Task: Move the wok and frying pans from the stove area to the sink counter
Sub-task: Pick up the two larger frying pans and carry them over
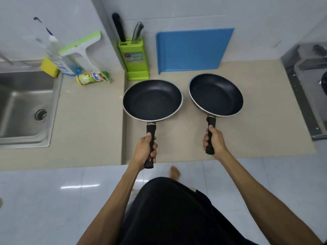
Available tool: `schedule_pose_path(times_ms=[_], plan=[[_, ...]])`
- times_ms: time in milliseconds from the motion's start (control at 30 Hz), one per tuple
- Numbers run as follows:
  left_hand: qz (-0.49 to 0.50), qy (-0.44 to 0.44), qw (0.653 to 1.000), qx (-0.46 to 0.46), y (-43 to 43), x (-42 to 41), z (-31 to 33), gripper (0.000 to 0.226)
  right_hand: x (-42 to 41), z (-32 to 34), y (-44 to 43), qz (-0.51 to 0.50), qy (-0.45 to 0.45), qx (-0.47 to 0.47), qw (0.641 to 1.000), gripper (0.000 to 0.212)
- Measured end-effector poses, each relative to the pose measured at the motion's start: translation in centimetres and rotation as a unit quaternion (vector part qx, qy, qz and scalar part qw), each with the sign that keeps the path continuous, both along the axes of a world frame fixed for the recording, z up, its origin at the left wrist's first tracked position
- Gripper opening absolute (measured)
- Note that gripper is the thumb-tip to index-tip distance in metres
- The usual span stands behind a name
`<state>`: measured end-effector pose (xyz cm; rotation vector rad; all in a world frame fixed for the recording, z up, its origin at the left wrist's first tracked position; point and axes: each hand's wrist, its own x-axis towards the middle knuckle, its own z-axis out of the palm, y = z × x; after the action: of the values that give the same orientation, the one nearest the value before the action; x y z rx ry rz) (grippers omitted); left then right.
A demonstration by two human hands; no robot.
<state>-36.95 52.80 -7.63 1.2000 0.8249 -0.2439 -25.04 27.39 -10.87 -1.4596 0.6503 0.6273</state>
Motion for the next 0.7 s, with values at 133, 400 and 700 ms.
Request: schedule_pose_path(times_ms=[133,400,700], plan=[[0.019,-0.031,0.999,0.002,1.7,-3.5,1.8,0.039,-2.4,1.6,0.5,0.033,-0.031,-0.020,0.999,0.031],[0.050,-0.091,0.993,0.047,9.4,-12.5,5.8,0.041,-7.9,5.9,6.3,0.083,-0.098,-0.052,0.990,0.035],[0.137,-0.129,0.978,0.088,21.3,-26.0,8.8,0.036,-17.7,10.9,19.4,0.171,-0.144,-0.046,0.974,0.036]])
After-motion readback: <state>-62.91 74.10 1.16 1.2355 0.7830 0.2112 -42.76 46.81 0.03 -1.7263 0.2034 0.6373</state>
